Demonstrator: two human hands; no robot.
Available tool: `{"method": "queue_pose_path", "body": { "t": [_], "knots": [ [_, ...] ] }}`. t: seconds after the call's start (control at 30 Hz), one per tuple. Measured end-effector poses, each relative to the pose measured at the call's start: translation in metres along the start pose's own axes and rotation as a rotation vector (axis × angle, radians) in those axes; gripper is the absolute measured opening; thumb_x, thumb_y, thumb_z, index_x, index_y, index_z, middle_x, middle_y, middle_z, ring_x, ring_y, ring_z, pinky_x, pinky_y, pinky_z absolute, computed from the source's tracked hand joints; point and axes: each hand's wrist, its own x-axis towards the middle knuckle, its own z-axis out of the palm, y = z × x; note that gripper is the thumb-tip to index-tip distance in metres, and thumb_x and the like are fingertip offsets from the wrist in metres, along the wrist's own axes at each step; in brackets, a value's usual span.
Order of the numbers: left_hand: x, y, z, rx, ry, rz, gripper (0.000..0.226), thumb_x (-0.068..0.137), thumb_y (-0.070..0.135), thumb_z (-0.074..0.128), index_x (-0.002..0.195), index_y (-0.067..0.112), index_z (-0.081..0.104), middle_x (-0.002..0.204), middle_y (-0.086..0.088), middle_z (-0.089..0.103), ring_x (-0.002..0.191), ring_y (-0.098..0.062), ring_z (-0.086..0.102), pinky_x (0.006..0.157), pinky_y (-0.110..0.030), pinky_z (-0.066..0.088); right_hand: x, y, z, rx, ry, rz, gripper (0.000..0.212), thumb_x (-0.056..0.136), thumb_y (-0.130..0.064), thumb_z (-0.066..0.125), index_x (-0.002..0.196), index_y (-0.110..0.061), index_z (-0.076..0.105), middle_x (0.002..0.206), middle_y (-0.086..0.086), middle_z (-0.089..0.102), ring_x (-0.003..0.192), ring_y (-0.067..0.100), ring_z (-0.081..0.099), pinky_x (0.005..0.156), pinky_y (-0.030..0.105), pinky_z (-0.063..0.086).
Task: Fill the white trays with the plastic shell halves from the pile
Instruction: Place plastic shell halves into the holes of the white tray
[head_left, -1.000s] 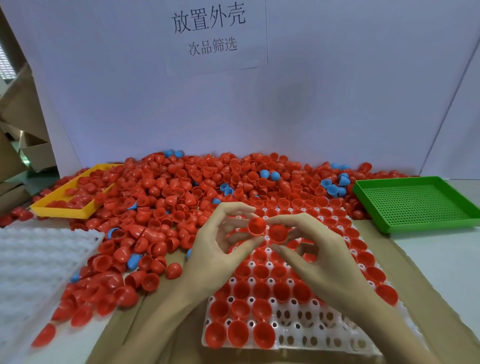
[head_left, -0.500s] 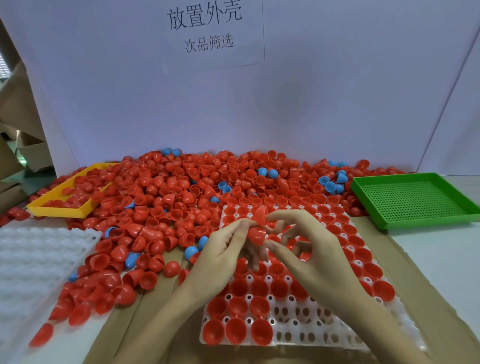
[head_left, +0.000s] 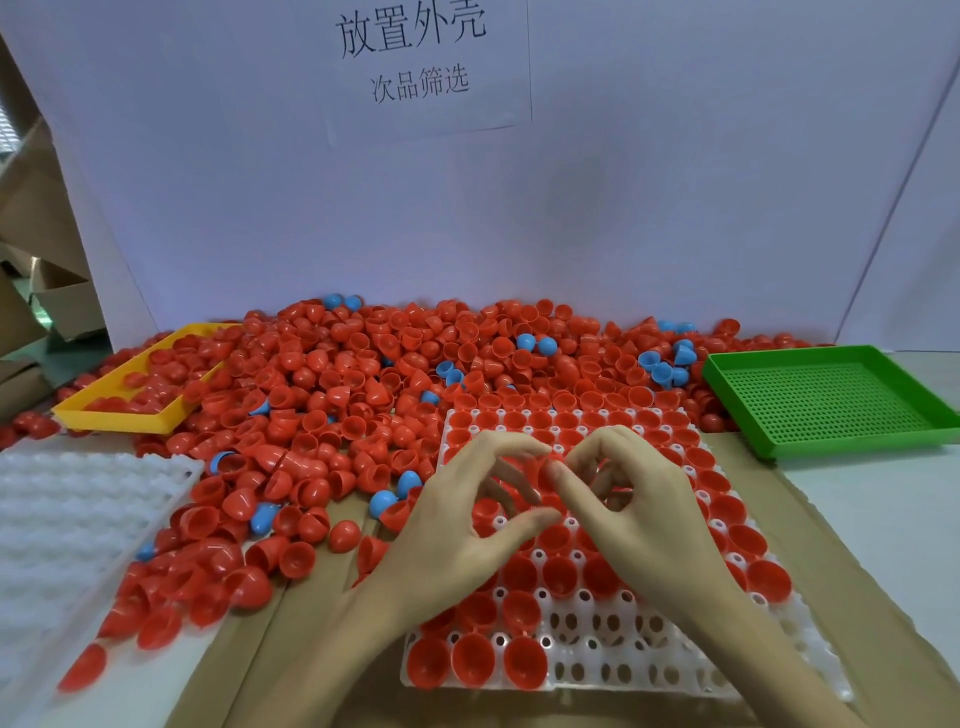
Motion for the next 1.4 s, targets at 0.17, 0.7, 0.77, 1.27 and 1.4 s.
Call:
{"method": "queue_pose_path", "body": {
  "t": [0.17, 0.7, 0.77, 1.27, 1.4],
  "knots": [
    [0.001, 0.002, -0.002, -0.21, 0.019, -0.082, 0.027, 0.104, 0.017, 0.063, 0.131, 0.022, 0.063, 0.118, 0.001, 0.072, 0.105, -0.025, 0.074, 0.091, -0.026, 0.058, 0.0, -0.008, -0.003, 0.096, 0.008, -0.031, 0.021, 0.101, -0.041, 0.059, 0.083, -0.032, 0.066, 0.081, -0.006, 0.06, 0.071, 0.021, 0.058, 0.062, 0.022, 0.044],
    [0.001, -0.003, -0.004, -0.127, 0.015, -0.141, 0.029, 0.106, 0.031, 0.057, 0.133, 0.032, 0.068, 0.11, 0.013, 0.075, 0.102, -0.01, 0.072, 0.09, -0.02, 0.054, 0.003, 0.005, -0.007, 0.035, -0.156, -0.119, 0.029, 0.095, -0.006, 0.071, 0.107, -0.032, 0.072, 0.101, -0.013, 0.065, 0.076, 0.016, 0.07, 0.061, 0.015, 0.049],
    [0.001, -0.006, -0.004, -0.031, 0.1, -0.123, 0.026, 0.106, 0.032, 0.057, 0.13, 0.033, 0.069, 0.105, 0.011, 0.073, 0.098, -0.016, 0.071, 0.087, -0.025, 0.055, 0.002, 0.007, -0.008, 0.004, -0.174, -0.096, 0.028, 0.094, -0.005, 0.072, 0.106, -0.031, 0.072, 0.097, -0.013, 0.067, 0.078, 0.014, 0.07, 0.063, 0.013, 0.048],
    [0.007, -0.021, -0.029, 0.043, 0.377, -0.166, 0.031, 0.113, 0.019, 0.045, 0.098, 0.015, 0.072, 0.079, -0.001, 0.068, 0.07, -0.017, 0.064, 0.065, -0.035, 0.052, 0.009, 0.0, -0.047, 0.029, -0.843, 0.051, 0.008, 0.089, -0.034, 0.083, 0.091, -0.029, 0.077, 0.08, -0.004, 0.074, 0.066, 0.005, 0.065, 0.063, 0.019, 0.052],
    [0.006, -0.022, -0.026, 0.052, 0.342, -0.159, 0.031, 0.113, 0.019, 0.045, 0.098, 0.016, 0.072, 0.079, 0.002, 0.068, 0.074, -0.013, 0.065, 0.069, -0.026, 0.05, 0.006, 0.0, -0.044, -0.006, -0.939, 0.071, 0.016, 0.085, -0.038, 0.086, 0.093, -0.029, 0.076, 0.078, -0.003, 0.072, 0.062, 0.003, 0.062, 0.059, 0.016, 0.048]
  ]
}}
